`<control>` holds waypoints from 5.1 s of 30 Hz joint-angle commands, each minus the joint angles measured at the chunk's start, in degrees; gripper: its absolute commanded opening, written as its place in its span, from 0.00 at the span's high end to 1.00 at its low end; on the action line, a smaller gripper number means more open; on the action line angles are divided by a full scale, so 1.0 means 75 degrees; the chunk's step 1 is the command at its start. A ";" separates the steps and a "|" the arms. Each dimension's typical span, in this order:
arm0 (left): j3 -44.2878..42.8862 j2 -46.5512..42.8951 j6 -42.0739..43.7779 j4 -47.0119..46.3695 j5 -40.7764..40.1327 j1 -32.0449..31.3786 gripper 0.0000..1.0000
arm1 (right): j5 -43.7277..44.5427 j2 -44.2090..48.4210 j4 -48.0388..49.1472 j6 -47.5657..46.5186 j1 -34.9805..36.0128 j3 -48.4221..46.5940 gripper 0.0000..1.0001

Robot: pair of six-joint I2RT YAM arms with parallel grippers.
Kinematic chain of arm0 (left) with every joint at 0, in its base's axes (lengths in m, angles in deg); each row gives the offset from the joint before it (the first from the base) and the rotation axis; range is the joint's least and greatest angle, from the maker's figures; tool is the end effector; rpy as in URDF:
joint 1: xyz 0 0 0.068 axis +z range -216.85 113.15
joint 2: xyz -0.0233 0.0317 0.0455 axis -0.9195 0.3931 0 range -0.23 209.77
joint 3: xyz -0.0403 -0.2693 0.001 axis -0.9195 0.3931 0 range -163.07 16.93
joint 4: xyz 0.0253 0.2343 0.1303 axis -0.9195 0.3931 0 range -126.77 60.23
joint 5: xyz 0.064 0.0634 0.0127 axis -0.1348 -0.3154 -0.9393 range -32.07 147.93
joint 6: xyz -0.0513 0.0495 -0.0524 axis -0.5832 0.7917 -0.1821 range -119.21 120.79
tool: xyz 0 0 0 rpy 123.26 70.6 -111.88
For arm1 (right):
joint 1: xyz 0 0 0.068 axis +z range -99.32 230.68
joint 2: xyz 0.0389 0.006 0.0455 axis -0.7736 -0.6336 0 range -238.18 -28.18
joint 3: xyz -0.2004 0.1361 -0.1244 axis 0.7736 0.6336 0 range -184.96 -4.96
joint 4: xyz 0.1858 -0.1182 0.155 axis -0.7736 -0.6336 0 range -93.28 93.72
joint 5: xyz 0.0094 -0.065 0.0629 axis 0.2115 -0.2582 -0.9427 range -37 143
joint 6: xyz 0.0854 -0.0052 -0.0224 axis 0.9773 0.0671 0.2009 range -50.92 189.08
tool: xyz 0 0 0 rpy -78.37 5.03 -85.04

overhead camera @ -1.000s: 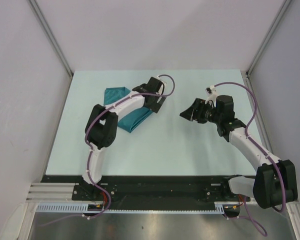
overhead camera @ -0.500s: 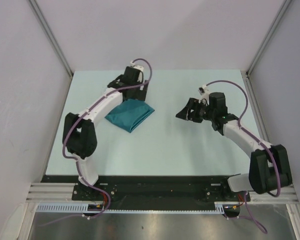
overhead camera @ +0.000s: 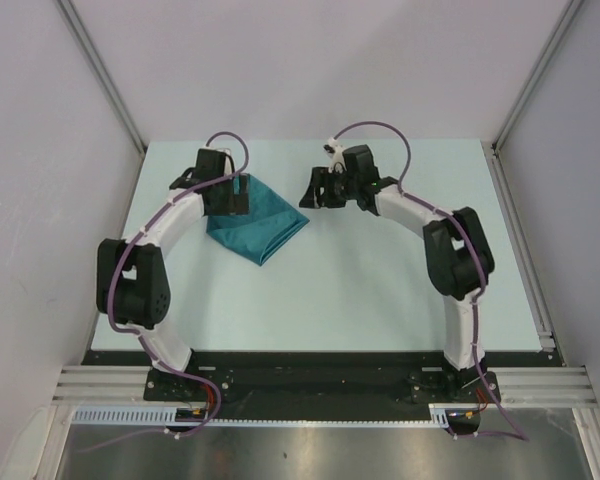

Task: Fold the napkin, place the utensils inside, and roll it up
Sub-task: Fold the napkin

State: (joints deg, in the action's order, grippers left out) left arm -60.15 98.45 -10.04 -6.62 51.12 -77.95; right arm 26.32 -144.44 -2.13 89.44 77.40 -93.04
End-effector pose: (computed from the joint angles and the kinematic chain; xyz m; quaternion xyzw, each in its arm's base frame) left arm 0.4056 -0.0701 0.2171 -0.0173 0.9432 -0.0071 0.3318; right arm 0.4377 0.2599 0.2023 -0.1557 0.8519 0.3692 0.3372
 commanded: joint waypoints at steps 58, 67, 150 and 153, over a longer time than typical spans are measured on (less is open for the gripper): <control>0.0070 -0.0653 -0.0056 -0.0364 0.1435 0.0354 0.03 | 0.1201 -0.1666 0.0381 -0.0476 0.0750 -0.1464 0.76; 0.0070 -0.0653 -0.0079 -0.0352 0.1482 0.0354 0.03 | 0.1471 -0.1396 0.0533 -0.0406 0.0773 -0.0926 0.76; 0.0771 -0.1086 -0.0852 -0.0949 0.2372 0.0296 0.03 | -0.0452 -0.1070 0.1119 0.2017 -0.0246 0.0806 1.00; 0.1589 -0.1483 -0.1425 -0.1546 0.2817 0.0284 0.04 | 0.0005 -0.0182 0.1470 0.2335 -0.0235 0.2258 1.00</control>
State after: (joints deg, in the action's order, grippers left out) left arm -53.98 93.16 -15.02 -11.56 67.58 -75.72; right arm 19.78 -155.15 4.89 101.85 75.79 -86.74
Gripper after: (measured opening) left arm 0.966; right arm 0.020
